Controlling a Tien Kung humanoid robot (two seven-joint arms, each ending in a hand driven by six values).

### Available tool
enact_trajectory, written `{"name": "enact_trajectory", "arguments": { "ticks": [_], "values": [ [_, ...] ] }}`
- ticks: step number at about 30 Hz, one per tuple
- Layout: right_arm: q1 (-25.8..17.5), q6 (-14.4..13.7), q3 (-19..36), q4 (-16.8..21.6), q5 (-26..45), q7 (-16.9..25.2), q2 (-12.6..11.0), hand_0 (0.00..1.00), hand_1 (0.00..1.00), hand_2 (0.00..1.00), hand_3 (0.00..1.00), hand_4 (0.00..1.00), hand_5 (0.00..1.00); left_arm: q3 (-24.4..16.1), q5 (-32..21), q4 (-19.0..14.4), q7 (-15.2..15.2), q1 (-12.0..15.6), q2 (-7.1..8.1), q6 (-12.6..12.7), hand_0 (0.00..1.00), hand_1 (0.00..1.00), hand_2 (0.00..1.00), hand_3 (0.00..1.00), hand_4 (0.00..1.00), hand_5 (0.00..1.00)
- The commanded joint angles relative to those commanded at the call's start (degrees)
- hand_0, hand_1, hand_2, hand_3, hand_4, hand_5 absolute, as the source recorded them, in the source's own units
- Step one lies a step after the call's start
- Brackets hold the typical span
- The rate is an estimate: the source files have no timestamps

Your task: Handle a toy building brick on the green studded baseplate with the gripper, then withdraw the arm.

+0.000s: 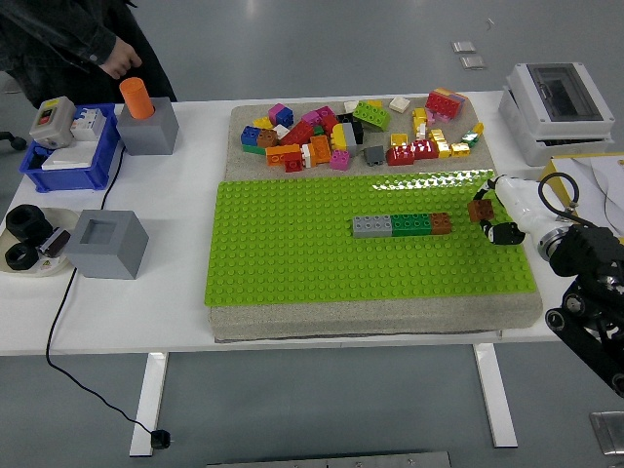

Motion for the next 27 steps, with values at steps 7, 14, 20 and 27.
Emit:
{"name": "enact_trajectory", "arguments": {
  "ticks": [7, 14, 20, 27],
  "values": [
    [4.53, 0.24, -4.52, 0.19, 1.49, -0.13, 5.2, 0.768, 0.8, 0.837, 0.582, 0.629, 0.068, -0.02, 0.06, 0.0, 0.08, -0.13, -0.11, -0.02, 0.655, 0.64, 0.614, 0.627, 0.689, 0.241],
    [7.83, 0.82, -8.14, -1.83, 1.92, -0.36, 9.0, 0.765, 0.795, 0.836, 0.592, 0.634, 0.079, 0.2, -0.07, 0.0, 0.19, -0.28, 0.0, -0.04, 0.656, 0.64, 0.615, 0.627, 0.691, 0.242],
    [9.21, 1.35, -9.54, -4.58, 2.26, -0.52, 10.7, 0.769, 0.795, 0.837, 0.593, 0.634, 0.08, 0.27, -0.14, 0.0, 0.33, -0.28, 0.21, -0.03, 0.656, 0.64, 0.615, 0.627, 0.691, 0.244],
    [10.07, 1.72, -10.36, -7.2, 2.72, -0.46, 11.65, 0.769, 0.793, 0.836, 0.591, 0.635, 0.084, 0.35, -0.02, 0.0, 0.35, -0.42, 0.38, -0.04, 0.656, 0.64, 0.615, 0.627, 0.692, 0.242]
  ]
}}
